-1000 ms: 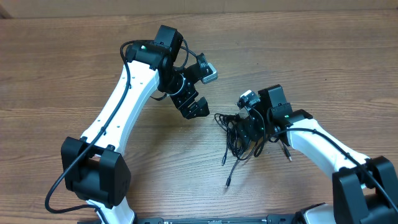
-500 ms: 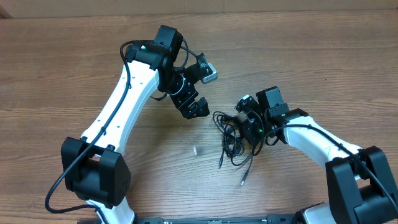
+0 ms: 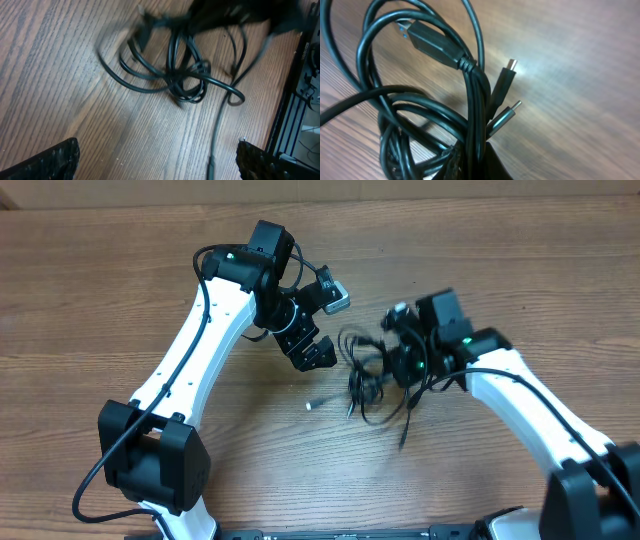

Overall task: Untangle cables
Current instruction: 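Raise the held bundle with the right gripper toward the left gripper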

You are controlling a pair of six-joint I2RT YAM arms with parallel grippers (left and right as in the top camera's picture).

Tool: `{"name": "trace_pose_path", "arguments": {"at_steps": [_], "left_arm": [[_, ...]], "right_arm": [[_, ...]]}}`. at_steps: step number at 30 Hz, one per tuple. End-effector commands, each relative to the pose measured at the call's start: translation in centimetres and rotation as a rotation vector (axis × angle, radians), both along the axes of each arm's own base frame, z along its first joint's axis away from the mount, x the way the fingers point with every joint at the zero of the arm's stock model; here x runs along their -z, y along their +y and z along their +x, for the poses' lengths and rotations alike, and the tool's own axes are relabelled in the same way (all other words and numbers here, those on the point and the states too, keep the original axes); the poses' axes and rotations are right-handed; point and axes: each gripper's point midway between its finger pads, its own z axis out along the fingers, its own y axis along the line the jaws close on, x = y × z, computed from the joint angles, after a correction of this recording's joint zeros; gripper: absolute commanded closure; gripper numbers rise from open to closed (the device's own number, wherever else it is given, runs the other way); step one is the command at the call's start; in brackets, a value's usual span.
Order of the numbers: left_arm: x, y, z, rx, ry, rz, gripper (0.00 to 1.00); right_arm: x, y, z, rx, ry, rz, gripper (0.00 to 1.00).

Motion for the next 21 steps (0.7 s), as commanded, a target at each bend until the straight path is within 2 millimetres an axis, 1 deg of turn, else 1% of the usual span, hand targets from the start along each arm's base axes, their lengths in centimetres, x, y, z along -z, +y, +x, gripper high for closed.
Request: {"name": "trace_pose_path", "arguments": {"at_steps": [1, 4, 7, 10, 17, 21], "left_arm": [[-0.5, -0.2, 0.5, -0.004, -0.016, -0.005, 0.0], [-0.5, -0.2, 0.5, -0.004, -0.016, -0.005, 0.0], [-0.5, -0.2, 0.5, -0.004, -0.016, -0.005, 0.0], [-0.5, -0.2, 0.5, -0.004, -0.016, -0.005, 0.0], [-0.5, -0.2, 0.5, -0.004, -0.016, -0.004, 0.0], [-0.5, -0.2, 0.5, -0.004, -0.016, -0.005, 0.0]], "right_arm": [[-6.8, 0.2, 2.0, 0.019, -0.162, 0.028, 0.96], [-10.1, -0.2, 2.4, 0.035, -0.228, 0.023, 0.96], [-13.3, -0.4, 2.3, 0.041, -0.295, 0.041, 0.96], [-15.6, -0.7, 1.9, 0.044, -0.363, 0.056, 0.96], [-19.6, -2.2, 0.6, 0.086, -0.489, 0.047, 0.96], [-20.9, -3.4, 0.2, 0.125, -0.542, 0.02, 0.96]]}}
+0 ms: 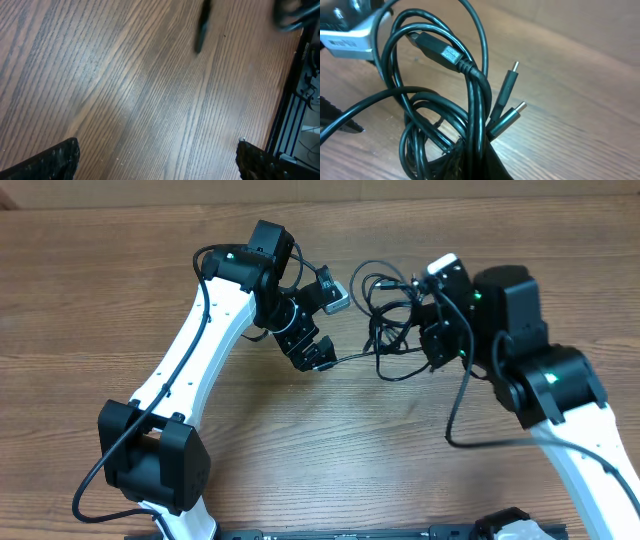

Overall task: Untangle cables
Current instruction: 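Raise the held bundle with the right gripper toward the left gripper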

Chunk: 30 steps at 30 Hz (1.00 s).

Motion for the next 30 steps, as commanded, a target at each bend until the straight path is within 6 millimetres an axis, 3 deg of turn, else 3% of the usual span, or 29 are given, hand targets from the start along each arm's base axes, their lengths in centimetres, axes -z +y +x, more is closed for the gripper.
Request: {"name": "trace_pose_path", "arguments": {"at_steps": [1, 7, 15, 22, 30], "left_arm": [[-0.5, -0.2, 0.5, -0.004, -0.016, -0.005, 0.0], [-0.5, -0.2, 0.5, -0.004, -0.016, -0.005, 0.0], [-0.5, -0.2, 0.5, -0.004, -0.016, -0.005, 0.0], [-0.6, -0.3, 0.9, -0.005, -0.034, -0.012, 0.0], [-4.3, -4.6, 2.2, -0.002, -0.049, -0.307, 0.01]], "right_arm": [[-3.2, -1.0, -0.1, 0.046, -0.098, -0.002, 0.96], [-3.8, -1.3, -0.5, 0.051, -0.116, -0.005, 0.96], [-1.7, -2.7, -1.5, 0.094, -0.033, -0.076, 0.96], [-1.2, -3.3, -1.7, 0.11, -0.016, -0.103, 0.96], [-0.9, -3.4, -2.0, 0.108, 0.0, -0.11, 0.96]]}}
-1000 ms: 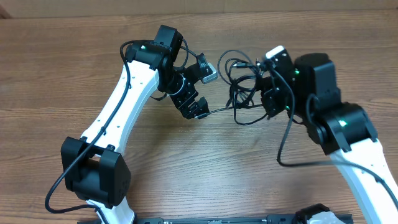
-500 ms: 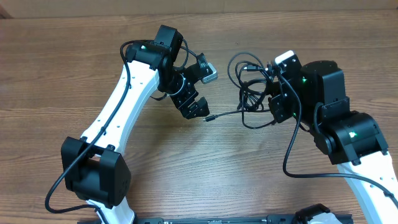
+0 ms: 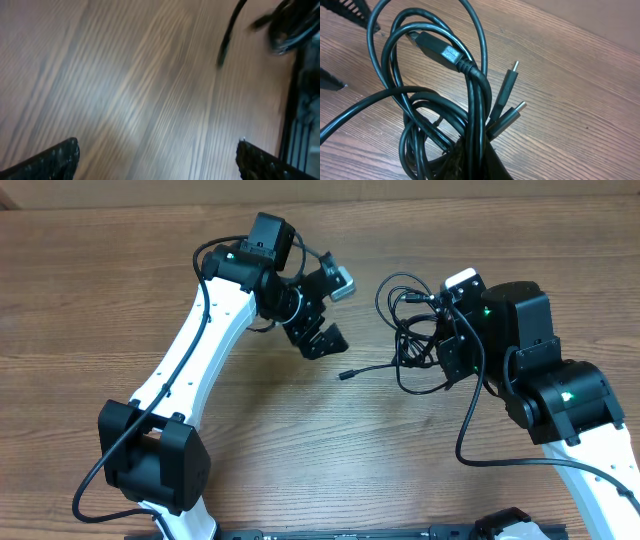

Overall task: Untangle cables
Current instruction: 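Raise the held bundle with the right gripper toward the left gripper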

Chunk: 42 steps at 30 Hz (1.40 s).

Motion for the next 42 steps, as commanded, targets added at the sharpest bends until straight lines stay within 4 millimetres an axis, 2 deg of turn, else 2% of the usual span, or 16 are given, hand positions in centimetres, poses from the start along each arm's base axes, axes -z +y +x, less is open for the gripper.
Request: {"name": "trace_pose_path", "arguments": {"at_steps": [1, 3, 6, 10, 13, 19, 23, 28, 35, 36, 38, 42], "left_arm": [[-3.1, -2.6, 0.3, 0.003, 0.031, -0.196, 0.0], [-4.6, -3.5, 1.2, -0.028, 0.039, -0.272, 0.0], [-8.3, -4.3, 2.2, -0.067, 0.074, -0.407, 0.01], [-12.7, -4.5, 1.9, 0.006, 0.054, -0.539, 0.0], [-14.4, -4.5, 1.9, 0.01, 0.048, -0.561, 0.01], [-14.2, -4.7, 1.4, -0.005, 0.08, -0.543, 0.0], [-13.3, -4.7, 2.0, -0.055, 0.078, -0.494, 0.0], [-13.3, -5.2, 1.8, -0.047, 0.077, -0.49, 0.0], [-13.3, -5.7, 1.4, -0.031, 0.074, -0.488, 0.0], [-13.2, -5.7, 1.4, -0.033, 0.072, -0.486, 0.04], [-12.9, -5.6, 1.7, -0.05, 0.063, -0.468, 0.17], [-12.5, -5.4, 2.0, -0.071, 0.059, -0.444, 0.22]], "right_arm": [[-2.0, 0.0, 0.1, 0.0, -0.058, 0.013, 0.96], [-2.1, 0.0, 0.1, 0.0, -0.06, 0.012, 0.96], [-2.1, 0.0, 0.2, -0.027, -0.072, -0.012, 0.96], [-2.7, 0.6, 0.6, -0.042, -0.097, 0.014, 0.96], [-3.0, 1.9, 0.2, -0.102, -0.092, 0.071, 0.96], [-3.0, 2.7, -0.1, -0.138, -0.08, 0.102, 0.96], [-3.4, 2.9, 0.1, -0.142, -0.099, 0.11, 0.96], [-4.1, 3.4, 0.4, -0.161, -0.127, 0.135, 0.96], [-4.8, 5.0, 0.1, -0.234, -0.137, 0.201, 0.96], [-4.9, 5.0, 0.1, -0.234, -0.138, 0.201, 0.96], [-5.0, 5.0, 0.2, -0.234, -0.144, 0.202, 0.96], [-5.2, 4.7, 0.5, -0.218, -0.16, 0.191, 0.96]]}}
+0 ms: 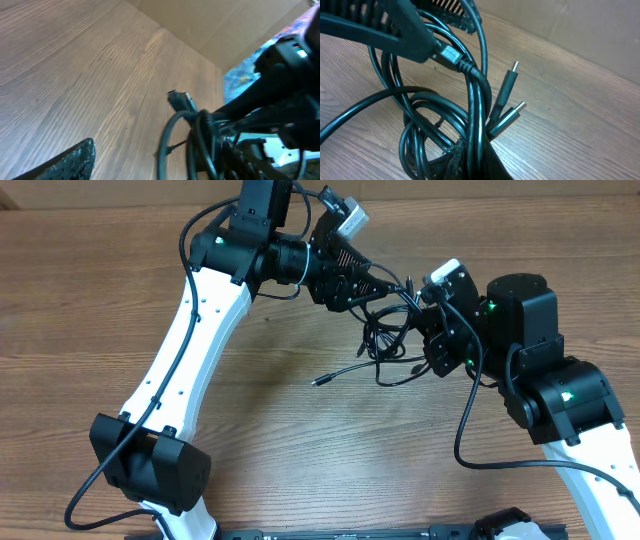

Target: Untangle cables

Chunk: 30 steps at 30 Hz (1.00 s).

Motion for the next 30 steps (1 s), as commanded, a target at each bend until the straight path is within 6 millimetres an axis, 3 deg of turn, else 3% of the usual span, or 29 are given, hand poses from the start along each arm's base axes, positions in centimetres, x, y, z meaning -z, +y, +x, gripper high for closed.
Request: {"name": "trace_pose_path", "arguments": {"at_steps": [1, 3, 10, 13, 19, 22, 30], "left_arm": [[0.0, -0.1, 0.4, -0.018, -0.009, 0.018, 0.24], [0.0, 0.0, 0.4, -0.018, -0.009, 0.018, 0.28], [0.3, 0.2, 0.2, -0.023, 0.013, 0.029, 0.27], [0.7, 0.4, -0.2, -0.024, 0.046, 0.042, 0.32], [2.0, 1.1, -0.1, -0.066, 0.077, 0.111, 0.81], [2.2, 1.2, -0.1, -0.069, 0.082, 0.119, 0.96], [2.2, 1.2, -0.2, -0.069, 0.087, 0.12, 0.96]], "right_arm": [[-2.3, 0.0, 0.1, 0.002, -0.067, 0.021, 0.96], [-2.4, -0.1, 0.3, 0.014, -0.073, 0.017, 0.96], [-2.8, -0.5, 0.7, 0.05, -0.085, 0.025, 0.96], [-2.9, -0.4, 0.8, 0.05, -0.09, 0.027, 0.96], [-2.9, -0.4, 0.8, 0.052, -0.09, 0.03, 0.96], [-2.9, -0.4, 0.8, 0.062, -0.081, 0.044, 0.96], [-2.6, -0.5, 0.7, 0.062, -0.069, 0.039, 0.96]]}}
